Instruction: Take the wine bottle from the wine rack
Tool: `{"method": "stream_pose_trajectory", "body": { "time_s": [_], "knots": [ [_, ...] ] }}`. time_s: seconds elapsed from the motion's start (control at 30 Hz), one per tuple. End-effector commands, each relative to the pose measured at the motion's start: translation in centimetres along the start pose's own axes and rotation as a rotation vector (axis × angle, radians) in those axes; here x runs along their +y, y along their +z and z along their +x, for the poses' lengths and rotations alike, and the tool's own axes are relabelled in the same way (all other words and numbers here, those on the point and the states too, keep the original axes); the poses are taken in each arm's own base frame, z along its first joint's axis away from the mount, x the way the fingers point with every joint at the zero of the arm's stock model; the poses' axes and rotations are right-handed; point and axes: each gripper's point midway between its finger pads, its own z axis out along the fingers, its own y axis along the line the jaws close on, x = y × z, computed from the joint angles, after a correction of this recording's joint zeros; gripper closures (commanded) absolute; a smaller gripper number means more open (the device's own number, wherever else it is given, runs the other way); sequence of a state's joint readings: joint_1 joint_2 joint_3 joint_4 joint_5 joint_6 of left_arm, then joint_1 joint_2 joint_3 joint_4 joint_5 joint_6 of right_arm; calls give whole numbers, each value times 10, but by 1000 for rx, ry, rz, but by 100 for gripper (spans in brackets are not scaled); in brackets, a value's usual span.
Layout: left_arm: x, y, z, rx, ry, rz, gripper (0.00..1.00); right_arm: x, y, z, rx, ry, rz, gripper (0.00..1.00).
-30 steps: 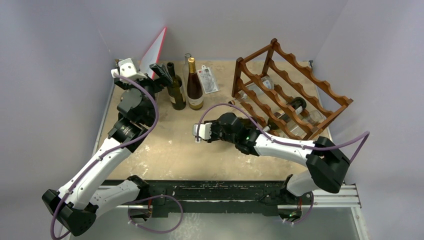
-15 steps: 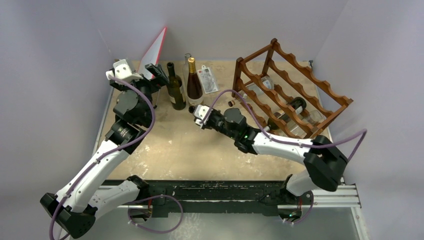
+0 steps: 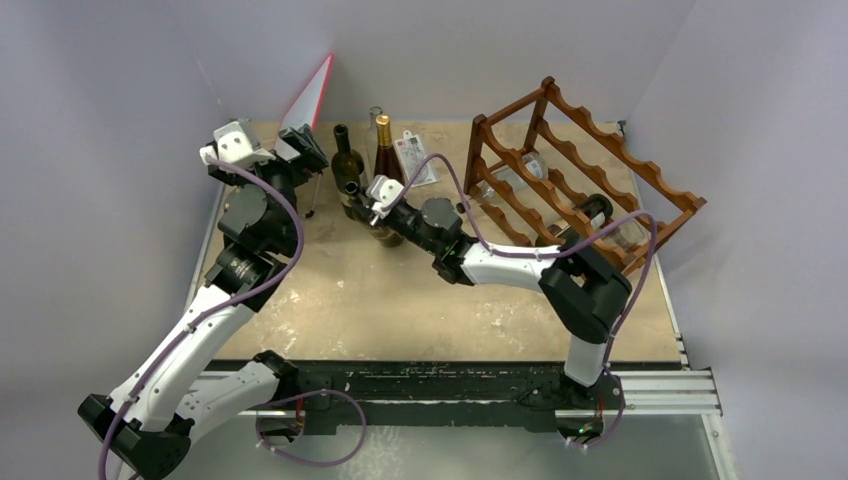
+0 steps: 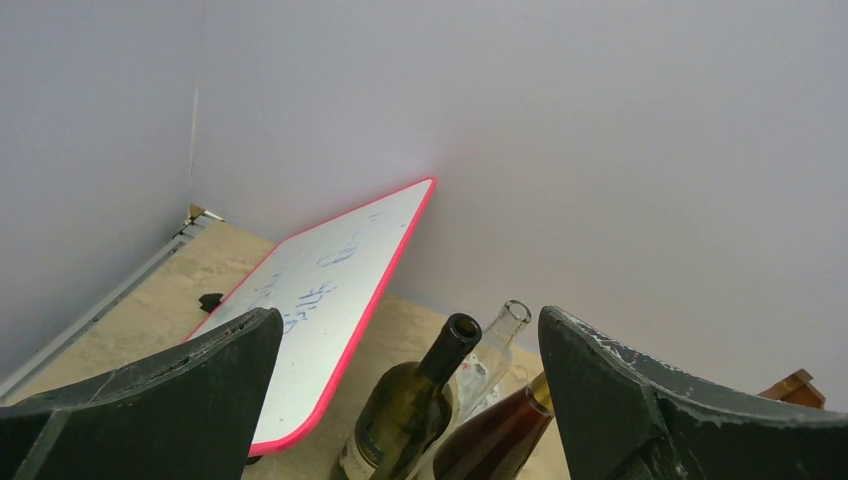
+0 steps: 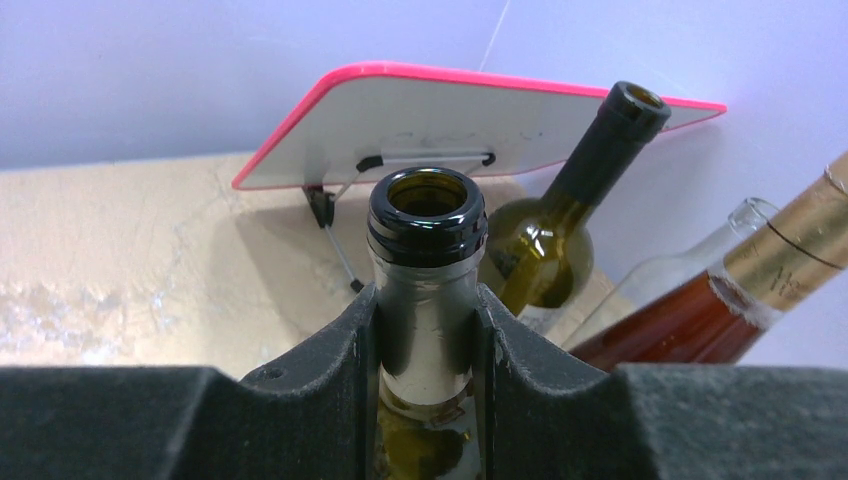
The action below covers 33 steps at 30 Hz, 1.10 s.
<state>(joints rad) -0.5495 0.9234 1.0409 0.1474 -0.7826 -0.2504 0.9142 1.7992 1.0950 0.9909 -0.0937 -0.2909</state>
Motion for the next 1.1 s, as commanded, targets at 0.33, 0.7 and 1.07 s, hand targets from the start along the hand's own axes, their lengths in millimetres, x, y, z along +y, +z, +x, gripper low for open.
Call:
{"method": "stream_pose_trajectory", "body": {
  "time_s": [0.33, 0.7, 1.07],
  "knots": [
    [13, 1, -18, -64, -16, -44, 0, -59, 29, -111, -415, 71, 174, 100],
    [14, 4, -16, -63, -19, -46, 0, -80, 31, -86, -405, 125, 233, 100],
    [17, 7, -16, -64, -24, -54, 0, -87, 35, -62, -363, 100, 270, 100]
  ]
}}
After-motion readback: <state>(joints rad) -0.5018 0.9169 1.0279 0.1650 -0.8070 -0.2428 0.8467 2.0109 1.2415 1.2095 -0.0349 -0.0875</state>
